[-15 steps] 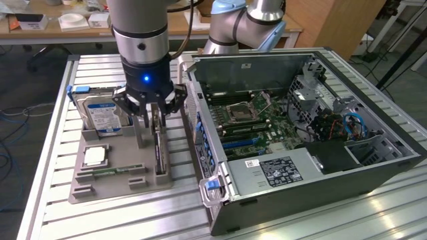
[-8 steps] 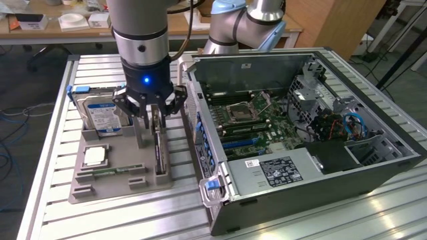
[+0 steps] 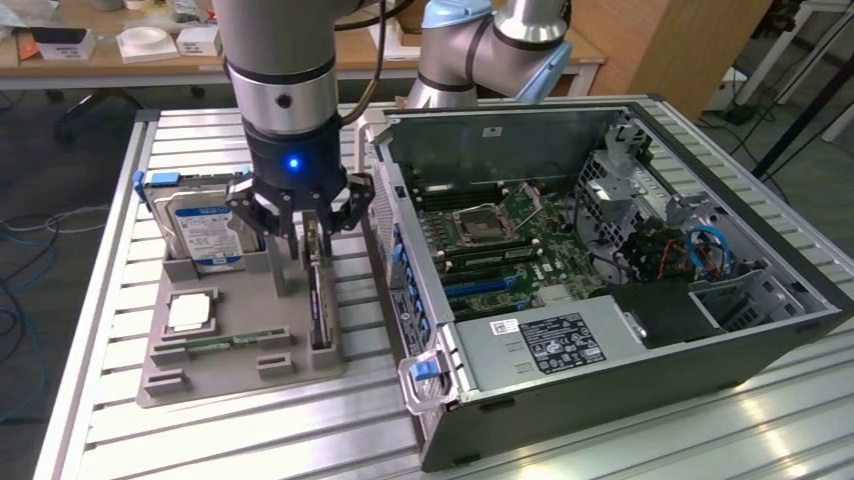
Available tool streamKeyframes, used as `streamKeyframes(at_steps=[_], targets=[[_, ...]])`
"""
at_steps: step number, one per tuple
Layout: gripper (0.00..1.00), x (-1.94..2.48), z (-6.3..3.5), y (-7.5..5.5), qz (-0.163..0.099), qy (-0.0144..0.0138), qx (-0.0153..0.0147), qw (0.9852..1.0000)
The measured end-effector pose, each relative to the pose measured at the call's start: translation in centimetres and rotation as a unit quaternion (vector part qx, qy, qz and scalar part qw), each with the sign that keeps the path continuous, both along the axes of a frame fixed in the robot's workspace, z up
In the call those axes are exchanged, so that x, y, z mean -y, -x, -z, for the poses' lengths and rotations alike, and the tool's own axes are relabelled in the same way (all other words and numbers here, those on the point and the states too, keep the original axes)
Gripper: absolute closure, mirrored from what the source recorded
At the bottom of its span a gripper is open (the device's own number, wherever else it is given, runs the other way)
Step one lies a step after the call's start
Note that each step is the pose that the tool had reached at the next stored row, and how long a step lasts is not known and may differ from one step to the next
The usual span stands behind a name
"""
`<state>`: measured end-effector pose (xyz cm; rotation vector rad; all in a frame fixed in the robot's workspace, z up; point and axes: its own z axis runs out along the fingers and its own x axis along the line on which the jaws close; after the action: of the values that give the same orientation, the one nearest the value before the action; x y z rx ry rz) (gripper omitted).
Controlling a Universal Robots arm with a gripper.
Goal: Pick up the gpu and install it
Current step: 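Pick up the gpu and move the gpu toward the slot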
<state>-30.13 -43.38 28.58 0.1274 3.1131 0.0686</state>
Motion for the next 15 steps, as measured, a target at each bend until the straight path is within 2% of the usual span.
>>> streamKeyframes(at_steps=[15], targets=[[0.59,0.0,0.81,0.0,0.0,0.0,0.0,1.0]])
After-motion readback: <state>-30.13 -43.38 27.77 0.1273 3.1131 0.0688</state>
